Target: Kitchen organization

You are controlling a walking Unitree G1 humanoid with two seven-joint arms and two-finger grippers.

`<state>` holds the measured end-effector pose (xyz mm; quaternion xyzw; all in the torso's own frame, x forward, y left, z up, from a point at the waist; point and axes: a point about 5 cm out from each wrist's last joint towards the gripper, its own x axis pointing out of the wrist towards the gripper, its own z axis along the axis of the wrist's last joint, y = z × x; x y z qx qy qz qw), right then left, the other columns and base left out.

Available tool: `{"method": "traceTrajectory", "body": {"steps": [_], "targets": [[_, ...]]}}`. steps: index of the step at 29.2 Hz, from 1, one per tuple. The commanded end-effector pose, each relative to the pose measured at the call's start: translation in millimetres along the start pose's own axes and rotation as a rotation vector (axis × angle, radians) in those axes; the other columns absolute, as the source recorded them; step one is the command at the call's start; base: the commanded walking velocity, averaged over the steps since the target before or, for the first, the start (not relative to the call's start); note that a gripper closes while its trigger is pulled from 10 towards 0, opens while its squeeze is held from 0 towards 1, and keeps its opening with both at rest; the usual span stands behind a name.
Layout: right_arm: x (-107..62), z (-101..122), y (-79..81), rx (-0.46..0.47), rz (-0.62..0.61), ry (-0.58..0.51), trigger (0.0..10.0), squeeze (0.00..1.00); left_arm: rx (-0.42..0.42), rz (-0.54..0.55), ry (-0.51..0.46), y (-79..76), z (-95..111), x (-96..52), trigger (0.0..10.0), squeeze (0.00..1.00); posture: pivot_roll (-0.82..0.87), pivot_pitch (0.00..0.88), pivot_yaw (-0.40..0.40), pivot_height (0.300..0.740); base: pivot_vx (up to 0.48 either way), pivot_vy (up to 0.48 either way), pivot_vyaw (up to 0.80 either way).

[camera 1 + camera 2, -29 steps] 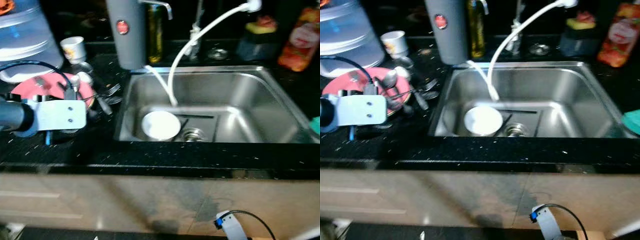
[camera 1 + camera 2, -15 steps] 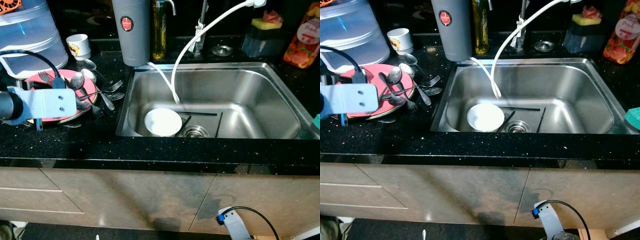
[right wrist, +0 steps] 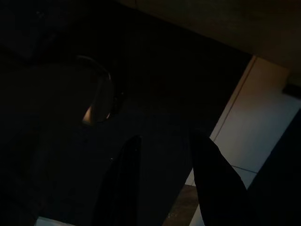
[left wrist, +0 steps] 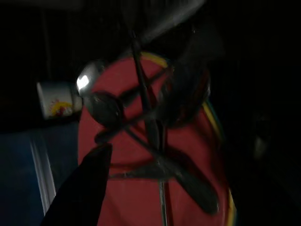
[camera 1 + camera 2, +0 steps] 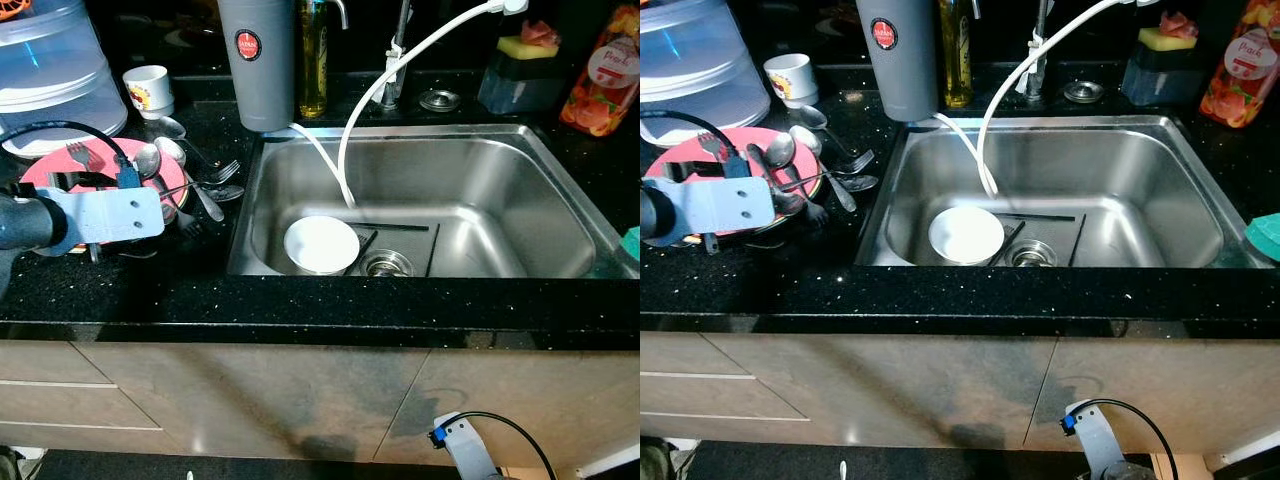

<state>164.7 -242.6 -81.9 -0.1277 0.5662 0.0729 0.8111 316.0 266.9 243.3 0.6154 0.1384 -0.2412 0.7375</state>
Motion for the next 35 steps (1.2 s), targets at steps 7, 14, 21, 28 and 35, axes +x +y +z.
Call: {"method": "traceTrajectory", "body": {"steps": [7, 14, 21, 28, 35], "targets": [[0.7, -3, 2.8, -0.001, -0.001, 0.009, 10.0, 0.00, -0.010, -0.013, -0.010, -11.4, 1, 19.1, 10.0, 0.00, 0.04, 0.000, 0.030, 0.740, 0.000, 0.000, 0.00], [0.7, -3, 2.7, -0.001, -0.005, 0.008, 10.0, 0.00, -0.015, -0.021, -0.028, -15.9, 5, 24.9, 8.3, 0.00, 0.04, 0.000, 0.031, 0.740, 0.000, 0.000, 0.00], [0.6, -4, 2.1, 0.001, -0.007, 0.008, 10.0, 0.00, -0.019, -0.007, -0.073, -16.7, 10, 29.3, 4.2, 0.00, 0.03, 0.000, 0.030, 0.740, 0.000, 0.000, 0.00], [0.4, -4, 1.5, 0.001, -0.009, 0.008, 10.0, 0.00, -0.024, -0.010, -0.087, -18.0, 12, 30.1, 0.0, 0.00, 0.03, 0.000, 0.030, 0.740, 0.000, 0.000, 0.00], [0.3, -4, 1.0, -0.001, -0.010, 0.009, 10.0, 0.00, -0.018, -0.005, -0.078, -17.4, 10, 28.0, 0.0, 0.00, 0.03, 0.000, 0.027, 0.740, 0.000, 0.000, 0.00]]}}
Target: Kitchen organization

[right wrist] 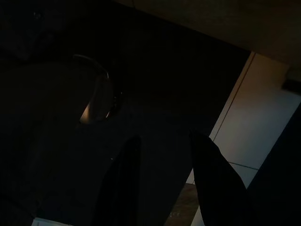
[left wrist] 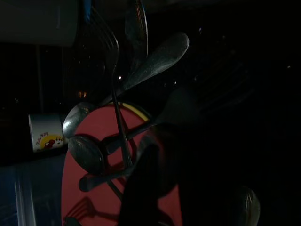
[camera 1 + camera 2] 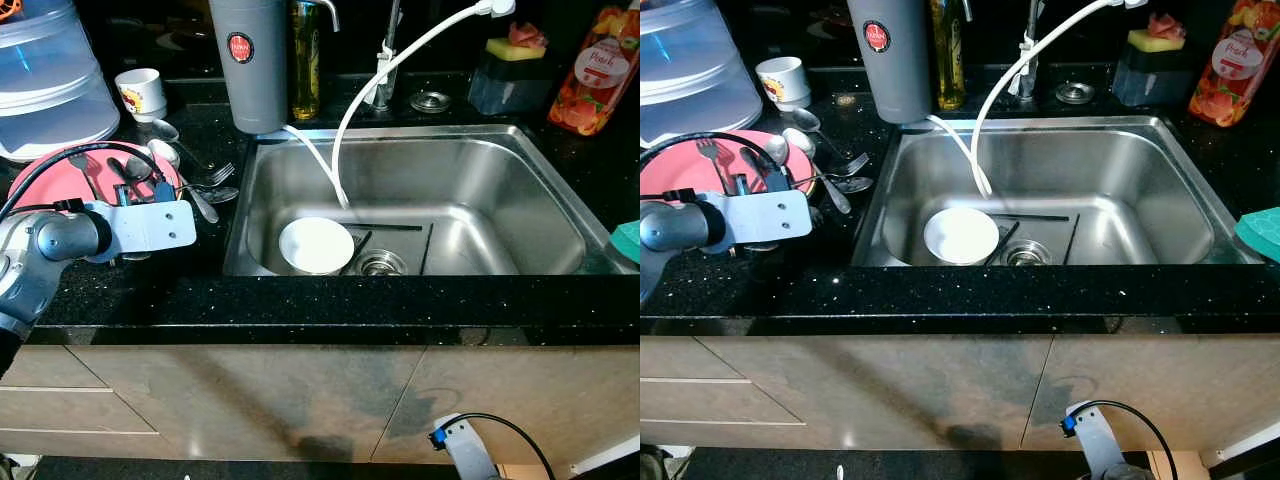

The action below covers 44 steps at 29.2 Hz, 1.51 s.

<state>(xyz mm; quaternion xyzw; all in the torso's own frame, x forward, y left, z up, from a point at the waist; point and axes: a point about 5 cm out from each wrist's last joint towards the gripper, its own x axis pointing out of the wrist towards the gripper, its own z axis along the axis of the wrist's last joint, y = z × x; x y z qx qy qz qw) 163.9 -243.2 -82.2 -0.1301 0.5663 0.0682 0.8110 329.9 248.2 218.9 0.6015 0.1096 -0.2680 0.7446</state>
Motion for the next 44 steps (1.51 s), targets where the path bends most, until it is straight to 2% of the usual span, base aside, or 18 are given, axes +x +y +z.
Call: {"method": "traceTrajectory", "body": {"steps": [1, 9, 17, 18, 20, 25, 29, 31, 33, 34, 35, 36, 37, 38, 39, 40, 41, 44], "targets": [[0.2, -3, 1.3, -0.002, 0.000, 0.007, 10.0, 0.00, -0.009, 0.002, 0.008, -1.5, -3, 0.0, 0.0, 0.00, 0.03, 0.000, 0.027, 0.740, 0.000, 0.000, 0.00], [0.2, -3, 1.0, -0.005, -0.001, 0.008, 10.0, 0.00, -0.003, 0.022, 0.008, 1.9, -3, -1.5, 0.0, 0.00, 0.04, 0.000, 0.028, 0.740, 0.000, 0.000, 0.00], [0.1, -3, 0.8, -0.009, 0.000, 0.009, 10.0, 0.00, 0.011, 0.096, -0.045, 12.0, 4, -2.8, 0.0, 0.00, 0.04, 0.000, 0.026, 0.740, 0.000, 0.000, 0.00], [0.1, -3, 0.7, -0.010, 0.000, 0.009, 10.0, 0.00, 0.014, 0.184, -0.096, 24.4, 12, -5.1, 0.0, 0.00, 0.04, 0.000, 0.024, 0.740, 0.000, 0.000, 0.00], [0.1, -3, 0.6, -0.011, 0.000, 0.010, 10.0, 0.00, 0.018, 0.216, -0.110, 29.0, 15, -6.1, 0.0, 0.00, 0.04, 0.000, 0.024, 0.740, 0.000, 0.000, 0.00], [0.1, -3, 0.6, -0.014, 0.000, 0.010, 10.0, 0.00, 0.104, 0.427, -0.121, 60.1, 23, -17.6, 0.0, 0.00, 0.04, 0.000, 0.025, 0.740, 0.000, 0.000, 0.00], [0.2, -3, 0.9, -0.015, 0.002, 0.011, 10.0, 0.00, 0.095, 0.525, -0.195, 74.6, 35, -25.7, 0.0, 0.00, 0.04, 0.000, 0.027, 0.740, 0.000, 0.000, 0.00], [0.2, -3, 1.0, -0.015, 0.002, 0.011, 10.0, 0.00, 0.006, 0.547, -0.301, 77.7, 45, -27.4, 0.0, 0.00, 0.04, 0.000, 0.028, 0.740, 0.000, 0.000, 0.00], [0.2, -3, 1.0, -0.015, 0.002, 0.011, 10.0, 0.00, -0.030, 0.552, -0.341, 78.5, 49, -27.9, 0.0, 0.00, 0.04, 0.000, 0.028, 0.740, 0.000, 0.000, 0.00], [0.2, -3, 1.0, -0.015, 0.002, 0.011, 10.0, 0.00, -0.130, 0.541, -0.430, 78.1, 57, -27.2, 0.3, 0.00, 0.04, 0.000, 0.027, 0.740, 0.000, 0.000, 0.00], [0.2, -3, 0.9, -0.015, 0.001, 0.011, 10.0, 0.00, -0.243, 0.518, -0.530, 77.1, 66, -26.6, 4.4, 0.00, 0.04, 0.000, 0.027, 0.740, 0.000, 0.000, 0.00], [0.2, -3, 0.8, -0.013, -0.001, 0.010, 10.0, 0.00, -0.401, 0.474, -0.672, 75.4, 80, -26.4, 10.0, 0.00, 0.03, 0.000, 0.027, 0.740, 0.000, 0.000, 0.00], [0.2, -3, 0.8, -0.011, -0.002, 0.009, 10.0, 0.00, -0.500, 0.437, -0.772, 74.1, 90, -26.7, 10.0, 0.00, 0.03, 0.000, 0.027, 0.740, 0.000, 0.000, 0.00], [0.1, -3, 0.7, -0.008, -0.003, 0.009, 10.0, 0.00, -0.629, 0.376, -0.918, 71.8, 106, -28.5, 10.0, 0.00, 0.03, 0.000, 0.030, 0.740, 0.000, 0.000, 0.00], [0.1, -3, 0.4, -0.003, -0.005, 0.010, 10.0, 0.00, -0.757, 0.287, -1.086, 69.4, 126, -33.3, 10.0, 0.00, 0.03, 0.000, 0.031, 0.740, 0.000, 0.000, 0.00], [0.1, -3, 0.3, -0.001, -0.005, 0.015, 10.0, 0.00, -0.872, 0.138, -1.289, 64.1, 151, -42.1, 10.0, 0.00, 0.02, 0.000, 0.031, 0.740, 0.000, 0.000, 0.00], [0.1, -3, 0.3, -0.001, -0.005, 0.015, 10.0, 0.00, -0.872, 0.138, -1.289, 64.1, 151, -42.1, 10.0, 0.00, 0.02, 0.000, 0.031, 0.740, 0.000, 0.000, 0.00], [0.1, -3, 0.3, -0.013, -0.002, 0.022, 10.0, 0.00, -0.888, 0.025, -1.401, 57.4, 163, -47.6, 10.0, 0.00, 0.02, 0.000, 0.034, 0.740, 0.000, 0.000, -0.49]]}}
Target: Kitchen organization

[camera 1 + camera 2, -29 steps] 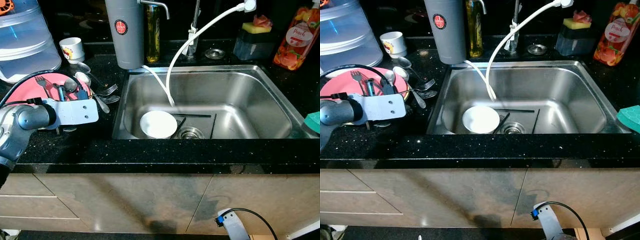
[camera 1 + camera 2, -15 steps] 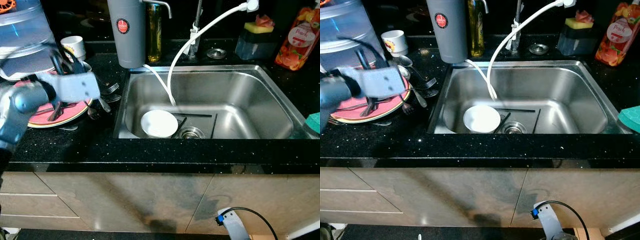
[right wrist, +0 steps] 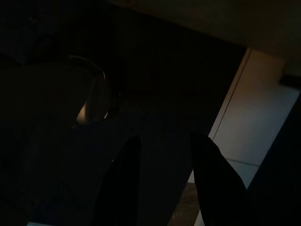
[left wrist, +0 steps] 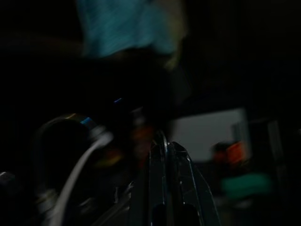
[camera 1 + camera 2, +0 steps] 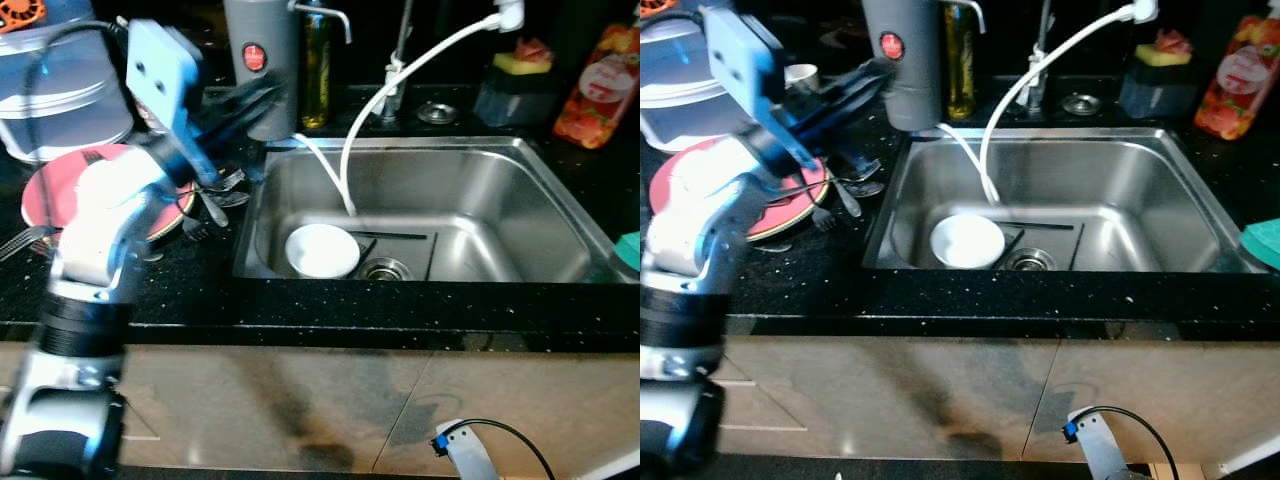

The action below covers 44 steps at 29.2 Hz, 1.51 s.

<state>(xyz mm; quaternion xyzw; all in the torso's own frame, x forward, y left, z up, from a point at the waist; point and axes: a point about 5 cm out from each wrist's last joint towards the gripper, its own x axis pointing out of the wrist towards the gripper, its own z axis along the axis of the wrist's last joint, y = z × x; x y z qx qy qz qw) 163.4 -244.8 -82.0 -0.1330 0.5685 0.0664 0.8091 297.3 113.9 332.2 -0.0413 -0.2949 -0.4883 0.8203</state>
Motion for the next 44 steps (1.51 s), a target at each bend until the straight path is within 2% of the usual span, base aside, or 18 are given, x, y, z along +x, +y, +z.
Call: {"method": "traceTrajectory", "body": {"steps": [1, 3, 6, 10, 13, 16, 17, 20, 21, 23, 27, 30, 35, 37, 39, 41, 44], "targets": [[0.4, -3, 1.8, -0.010, 0.003, 0.015, 10.0, 0.00, -0.049, -0.048, -0.015, -5.0, 0, -0.6, 10.0, 0.00, 0.01, 0.000, 0.036, 0.740, 0.000, 0.000, -0.78], [0.4, -3, 1.7, -0.010, 0.002, 0.015, 10.0, 0.00, -0.065, -0.072, -0.021, -6.8, 0, -0.9, 10.0, 0.00, 0.02, 0.000, 0.036, 0.740, 0.000, 0.000, -0.78], [0.4, -3, 1.6, -0.008, -0.001, 0.013, 10.0, 0.00, -0.059, -0.043, -0.003, -0.7, 0, -1.4, 10.0, 0.00, 0.01, 0.000, 0.036, 0.740, 0.000, 0.000, -0.78], [0.3, -3, 1.4, -0.006, -0.004, 0.013, 10.0, 0.00, -0.034, 0.025, 0.078, 11.3, -5, -8.4, 10.0, 0.00, 0.01, 0.000, 0.037, 0.740, 0.000, 0.000, 0.00], [0.3, -3, 1.0, -0.006, -0.006, 0.013, 10.0, 0.00, -0.024, 0.035, 0.116, 17.2, -9, -13.4, 10.0, 0.00, 0.01, 0.000, 0.038, 0.740, 0.000, 0.000, 0.00], [0.1, -3, 0.2, -0.008, -0.010, 0.014, 10.0, 0.00, -0.012, 0.010, 0.187, 23.0, -19, -19.2, 10.0, 0.00, 0.00, 0.000, 0.035, 0.740, 0.000, 0.000, 0.00], [0.0, -3, -0.4, -0.008, -0.012, 0.015, 10.0, 0.00, -0.004, -0.021, 0.242, 25.6, -30, -22.4, 10.0, 0.00, 0.00, 0.000, 0.035, 0.740, 0.000, 0.000, 0.00], [-0.1, -4, -0.9, -0.009, -0.013, 0.016, 10.0, 0.00, -0.006, -0.045, 0.287, 28.6, -40, -25.3, 10.0, 0.00, -0.01, 0.000, 0.038, 0.740, 0.000, 0.000, 0.00], [-0.2, -5, -1.4, -0.009, -0.016, 0.018, 10.0, 0.00, -0.024, -0.064, 0.325, 32.5, -50, -28.2, 10.0, 0.00, -0.02, 0.000, 0.040, 0.740, 0.000, 0.000, 0.00], [-0.3, -5, -1.5, -0.008, -0.017, 0.018, 10.0, 0.00, -0.029, -0.068, 0.332, 33.3, -52, -28.9, 10.0, 0.00, -0.02, 0.000, 0.040, 0.740, 0.000, 0.000, 0.00], [-0.7, -8, -3.0, -0.007, -0.025, 0.023, 10.0, 0.00, -0.126, -0.124, 0.400, 38.9, -73, -33.4, 10.0, 0.00, -0.04, 0.014, 0.048, 0.740, 0.000, 0.000, 0.00], [-1.0, -11, -4.0, -0.002, -0.031, 0.027, 10.0, 0.00, -0.203, -0.159, 0.412, 41.1, -82, -33.5, 10.0, 0.00, -0.06, 0.033, 0.054, 0.740, 0.000, 0.000, 0.00], [-1.4, -15, -5.1, 0.002, -0.037, 0.033, 10.0, 0.00, -0.274, -0.220, 0.453, 43.4, -93, -35.5, 10.0, 0.00, -0.07, 0.057, 0.057, 0.740, 0.000, 0.000, 0.00], [-1.6, -17, -5.4, 0.003, -0.038, 0.037, 10.0, 0.00, -0.373, -0.258, 0.463, 43.6, -98, -38.4, 10.0, 0.00, -0.08, 0.071, 0.060, 0.740, 0.000, 0.000, 0.00], [-1.7, -20, -5.4, 0.004, -0.039, 0.041, 10.0, 0.00, -0.430, -0.267, 0.474, 44.3, -102, -40.2, 10.0, 0.00, -0.08, 0.081, 0.061, 0.740, 0.000, 0.000, 0.00], [-1.7, -20, -5.4, 0.004, -0.039, 0.042, 10.0, 0.00, -0.443, -0.261, 0.480, 45.6, -104, -40.6, 10.0, 0.00, -0.08, 0.083, 0.061, 0.740, 0.000, 0.000, 0.00], [-1.9, -23, -5.0, 0.006, -0.038, 0.046, 10.0, 0.00, -0.427, -0.207, 0.547, 48.9, -117, -46.5, 10.0, 0.00, -0.09, 0.100, 0.064, 0.740, 0.000, 0.000, 0.00]]}}
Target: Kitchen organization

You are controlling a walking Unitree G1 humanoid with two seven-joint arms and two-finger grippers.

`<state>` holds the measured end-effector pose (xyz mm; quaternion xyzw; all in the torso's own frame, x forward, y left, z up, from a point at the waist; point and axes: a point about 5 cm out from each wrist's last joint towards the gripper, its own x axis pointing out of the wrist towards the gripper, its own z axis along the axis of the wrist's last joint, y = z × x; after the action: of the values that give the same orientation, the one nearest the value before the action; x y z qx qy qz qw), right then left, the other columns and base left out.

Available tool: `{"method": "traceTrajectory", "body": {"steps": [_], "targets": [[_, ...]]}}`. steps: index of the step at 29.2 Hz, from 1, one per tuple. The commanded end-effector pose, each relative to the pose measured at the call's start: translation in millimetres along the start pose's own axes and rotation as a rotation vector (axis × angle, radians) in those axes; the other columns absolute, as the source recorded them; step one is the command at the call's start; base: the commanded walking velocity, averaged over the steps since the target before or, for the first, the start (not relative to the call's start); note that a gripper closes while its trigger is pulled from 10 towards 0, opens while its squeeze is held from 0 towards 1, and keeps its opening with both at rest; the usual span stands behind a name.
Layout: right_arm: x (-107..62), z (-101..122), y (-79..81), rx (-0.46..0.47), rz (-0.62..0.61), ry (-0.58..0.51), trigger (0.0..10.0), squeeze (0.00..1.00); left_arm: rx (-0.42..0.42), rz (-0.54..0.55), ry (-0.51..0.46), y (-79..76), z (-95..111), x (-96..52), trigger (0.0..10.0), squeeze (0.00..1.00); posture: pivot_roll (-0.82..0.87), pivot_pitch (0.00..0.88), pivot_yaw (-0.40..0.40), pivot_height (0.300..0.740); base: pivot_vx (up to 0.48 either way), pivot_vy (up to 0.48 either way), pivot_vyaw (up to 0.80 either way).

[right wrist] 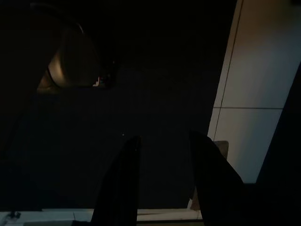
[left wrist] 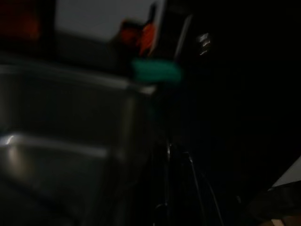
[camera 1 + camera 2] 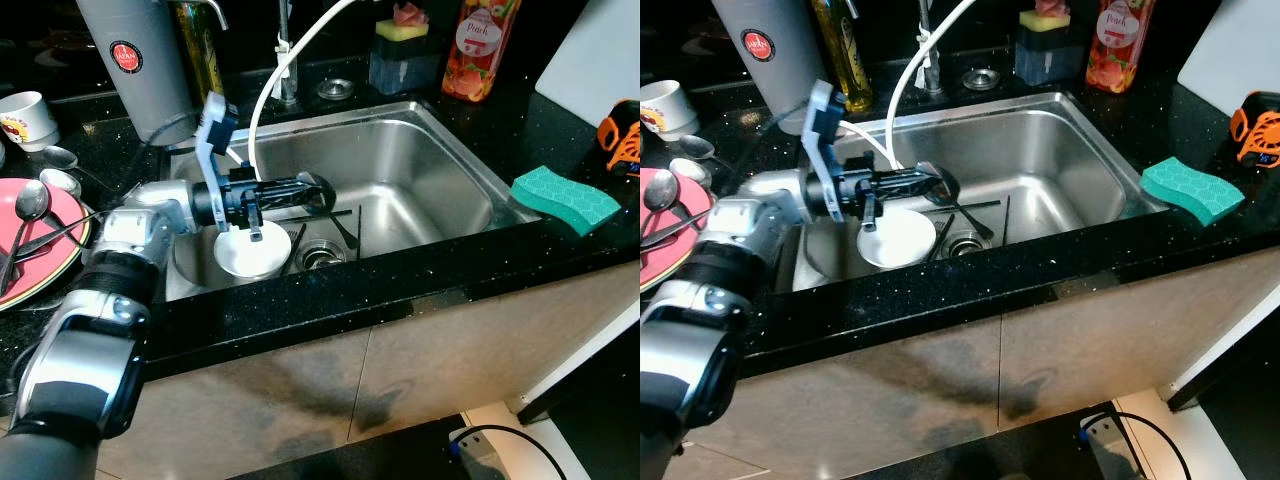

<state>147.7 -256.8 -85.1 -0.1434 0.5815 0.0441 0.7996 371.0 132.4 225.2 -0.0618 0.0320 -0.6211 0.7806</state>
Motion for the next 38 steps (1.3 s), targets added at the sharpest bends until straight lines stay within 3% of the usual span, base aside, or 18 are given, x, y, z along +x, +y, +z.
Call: {"method": "traceTrajectory", "body": {"steps": [1, 2, 3, 4, 5, 13, 16, 17, 18, 19, 20, 22, 29, 30, 32, 33, 35, 38], "targets": [[0.2, -5, 2.1, -0.001, 0.005, 0.008, 10.0, 0.00, 0.005, 0.049, 0.043, 5.6, -6, -1.4, 10.0, 0.00, -0.09, 0.101, 0.064, 0.740, 0.000, 0.000, 0.00], [0.3, -6, 2.3, 0.000, 0.005, 0.009, 10.0, 0.00, 0.001, 0.073, 0.055, 7.8, -9, -1.9, 10.0, 0.09, -0.09, 0.104, 0.064, 0.740, 0.000, 0.000, 0.00], [0.3, -6, 2.3, 0.000, 0.005, 0.009, 10.0, 0.00, 0.001, 0.073, 0.055, 7.8, -9, -1.9, 10.0, 0.09, -0.09, 0.104, 0.064, 0.740, 0.000, 0.000, 0.00], [0.3, -6, 2.4, 0.000, 0.005, 0.009, 10.0, 0.00, -0.002, 0.084, 0.063, 9.2, -11, -2.3, 10.0, 0.76, -0.09, 0.104, 0.064, 0.740, 0.000, 0.000, 0.00], [0.3, -6, 2.6, 0.002, 0.005, 0.009, 10.0, 0.00, -0.004, 0.112, 0.063, 11.2, -13, -2.8, 10.0, 1.00, -0.09, 0.108, 0.067, 0.740, 0.000, 0.000, 0.00], [0.6, -7, 4.1, 0.009, 0.005, 0.006, 10.0, 0.00, -0.010, 0.195, 0.079, 16.6, -22, -5.3, 10.0, 1.00, -0.09, 0.105, 0.075, 0.740, 0.000, 0.000, 0.00], [0.8, -6, 4.7, 0.014, 0.004, 0.002, 10.0, 0.00, 0.078, 0.279, 0.074, 22.0, -14, -5.1, 10.0, 1.00, -0.09, 0.094, 0.075, 0.740, 0.000, 0.000, 0.00], [0.8, -5, 4.9, 0.013, 0.005, 0.000, 10.0, 0.00, 0.158, 0.317, 0.069, 24.0, -3, -4.3, 10.0, 1.00, -0.09, 0.091, 0.076, 0.740, 0.000, 0.000, 0.00], [0.8, -5, 4.9, 0.013, 0.005, 0.000, 10.0, 0.00, 0.158, 0.317, 0.069, 24.0, -3, -4.3, 10.0, 1.00, -0.09, 0.091, 0.076, 0.740, 0.000, 0.000, 0.00], [0.9, -3, 5.7, 0.016, 0.016, -0.014, 10.0, 0.00, 0.384, 0.433, 0.081, 27.3, 24, -4.1, 10.0, 0.00, -0.07, 0.073, 0.070, 0.740, 0.000, 0.000, 0.00], [0.9, -2, 6.0, 0.018, 0.020, -0.020, 10.0, 0.00, 0.463, 0.463, 0.089, 27.1, 32, -4.0, 10.0, 0.00, -0.07, 0.073, 0.070, 0.740, 0.000, 0.000, 0.00], [0.9, -2, 6.0, 0.018, 0.020, -0.020, 10.0, 0.00, 0.463, 0.463, 0.089, 27.1, 32, -4.0, 10.0, 0.00, -0.07, 0.073, 0.070, 0.740, 0.000, 0.000, 0.00], [1.0, 5, 7.2, 0.009, 0.038, -0.041, 10.0, 0.00, 0.882, 0.598, 0.157, 13.1, 54, -15.7, 10.0, 0.00, -0.03, 0.029, 0.052, 0.740, 0.000, 0.000, 0.29], [1.0, 5, 7.2, 0.009, 0.038, -0.041, 10.0, 0.00, 0.882, 0.598, 0.157, 13.1, 54, -15.7, 10.0, 0.00, -0.03, 0.029, 0.052, 0.740, 0.000, 0.000, 0.80], [1.0, 6, 7.3, -0.002, 0.042, -0.041, 10.0, 0.00, 1.003, 0.655, 0.246, 8.7, 52, -24.8, 10.0, 0.00, -0.02, 0.020, 0.048, 0.740, 0.000, 0.000, 0.80], [1.0, 6, 7.3, -0.002, 0.042, -0.041, 10.0, 0.00, 1.003, 0.655, 0.246, 8.7, 52, -24.8, 10.0, 0.00, -0.02, 0.020, 0.048, 0.740, 0.000, 0.000, 0.80], [1.0, 8, 7.6, -0.005, 0.046, -0.042, 10.0, 0.00, 1.125, 0.686, 0.346, 4.4, 53, -34.7, 10.0, 0.00, -0.01, 0.016, 0.048, 0.740, 0.000, 0.000, 0.80], [1.0, 9, 7.7, -0.005, 0.047, -0.043, 10.0, 0.00, 1.169, 0.705, 0.375, 2.7, 56, -40.2, 10.0, 0.00, -0.01, 0.013, 0.049, 0.740, 0.000, 0.000, 0.80]]}}
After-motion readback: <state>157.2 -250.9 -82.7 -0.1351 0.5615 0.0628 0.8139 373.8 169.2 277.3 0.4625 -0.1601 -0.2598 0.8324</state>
